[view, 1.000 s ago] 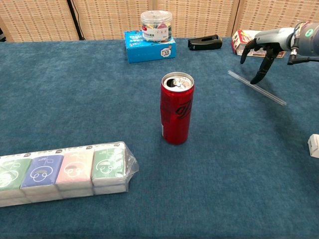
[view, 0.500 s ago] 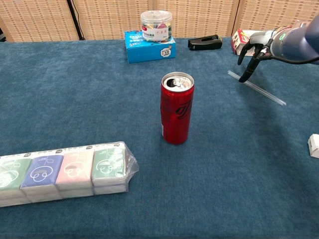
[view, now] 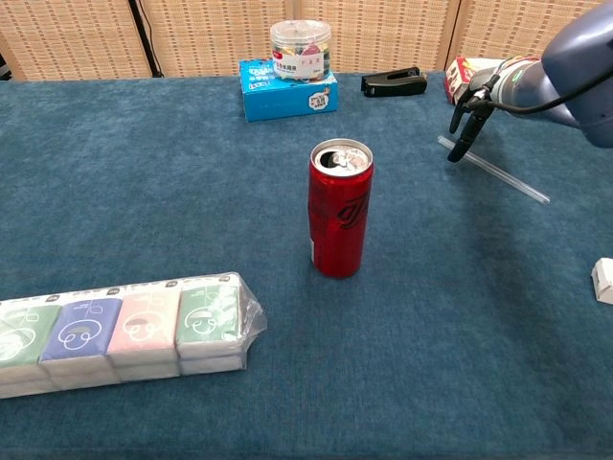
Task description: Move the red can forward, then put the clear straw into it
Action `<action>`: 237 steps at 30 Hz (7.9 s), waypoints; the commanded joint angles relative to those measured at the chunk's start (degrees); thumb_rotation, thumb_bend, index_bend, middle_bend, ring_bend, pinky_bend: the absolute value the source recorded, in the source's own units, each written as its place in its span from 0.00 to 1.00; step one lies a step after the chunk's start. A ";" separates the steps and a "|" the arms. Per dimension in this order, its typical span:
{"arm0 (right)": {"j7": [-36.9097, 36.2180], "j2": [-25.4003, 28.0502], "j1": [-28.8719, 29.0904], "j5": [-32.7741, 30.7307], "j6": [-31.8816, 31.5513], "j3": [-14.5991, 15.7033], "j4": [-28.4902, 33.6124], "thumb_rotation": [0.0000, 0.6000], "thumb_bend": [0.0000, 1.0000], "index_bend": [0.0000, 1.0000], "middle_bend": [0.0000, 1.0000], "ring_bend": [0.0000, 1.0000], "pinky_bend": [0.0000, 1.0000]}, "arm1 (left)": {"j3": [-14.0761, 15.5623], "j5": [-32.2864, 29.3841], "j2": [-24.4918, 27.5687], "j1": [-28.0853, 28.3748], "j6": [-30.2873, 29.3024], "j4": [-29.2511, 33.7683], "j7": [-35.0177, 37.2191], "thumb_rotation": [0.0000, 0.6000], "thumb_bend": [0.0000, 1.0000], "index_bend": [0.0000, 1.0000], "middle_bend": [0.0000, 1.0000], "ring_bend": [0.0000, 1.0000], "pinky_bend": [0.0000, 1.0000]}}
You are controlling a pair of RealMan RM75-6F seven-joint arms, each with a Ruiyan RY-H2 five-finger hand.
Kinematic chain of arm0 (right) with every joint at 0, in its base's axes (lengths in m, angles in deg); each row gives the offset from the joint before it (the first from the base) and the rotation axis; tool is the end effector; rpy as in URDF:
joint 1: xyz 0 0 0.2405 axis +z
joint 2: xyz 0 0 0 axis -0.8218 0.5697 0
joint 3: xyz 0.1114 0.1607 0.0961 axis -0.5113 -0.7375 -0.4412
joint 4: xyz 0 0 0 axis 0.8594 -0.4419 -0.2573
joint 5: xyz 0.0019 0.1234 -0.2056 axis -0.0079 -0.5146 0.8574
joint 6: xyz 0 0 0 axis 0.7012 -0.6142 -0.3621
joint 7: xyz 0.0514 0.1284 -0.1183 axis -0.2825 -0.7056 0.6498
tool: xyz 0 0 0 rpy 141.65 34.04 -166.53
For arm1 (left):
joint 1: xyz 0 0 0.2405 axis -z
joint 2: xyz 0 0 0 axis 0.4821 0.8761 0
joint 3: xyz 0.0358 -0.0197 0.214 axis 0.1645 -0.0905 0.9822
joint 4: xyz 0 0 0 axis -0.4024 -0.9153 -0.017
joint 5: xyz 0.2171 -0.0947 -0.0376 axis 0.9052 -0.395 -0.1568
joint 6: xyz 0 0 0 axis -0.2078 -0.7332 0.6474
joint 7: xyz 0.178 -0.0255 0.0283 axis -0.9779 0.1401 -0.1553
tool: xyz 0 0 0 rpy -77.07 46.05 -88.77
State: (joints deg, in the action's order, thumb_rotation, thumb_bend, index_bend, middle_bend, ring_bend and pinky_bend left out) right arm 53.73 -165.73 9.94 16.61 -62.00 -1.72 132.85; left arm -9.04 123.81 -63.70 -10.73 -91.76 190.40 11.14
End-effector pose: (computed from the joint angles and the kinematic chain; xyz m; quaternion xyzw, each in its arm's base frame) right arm -0.1675 -0.5039 -0.0405 0.5604 -0.5630 0.2352 0.5601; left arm -0.2441 0.2770 0.1127 -0.6246 -0.4753 -0.4079 0.4665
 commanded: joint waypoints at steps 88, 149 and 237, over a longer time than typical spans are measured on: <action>-21.61 26.60 -20.55 25.28 -2.77 -13.50 44.98 1.00 0.49 0.56 0.00 0.00 0.00 | 0.72 2.33 0.49 -0.91 -2.12 0.52 0.63 1.00 0.36 0.00 0.00 0.00 0.00; -85.84 36.39 -32.54 62.16 3.40 -19.55 69.51 1.00 0.52 0.56 0.00 0.00 0.00 | -2.55 1.57 3.96 -4.23 -8.63 -1.63 11.30 1.00 0.36 0.00 0.00 0.00 0.00; -72.06 24.68 -17.45 50.59 -5.32 -9.95 70.64 1.00 0.52 0.57 0.00 0.00 0.00 | -2.48 2.20 4.99 -4.88 -8.58 -3.66 16.77 1.00 0.36 0.00 0.00 0.00 0.00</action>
State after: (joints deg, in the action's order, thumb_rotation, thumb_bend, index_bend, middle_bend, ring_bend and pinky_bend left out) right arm -18.33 -141.04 -7.50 67.20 -67.32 -11.68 203.50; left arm -11.53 126.02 -58.71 -15.61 -100.34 186.74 27.91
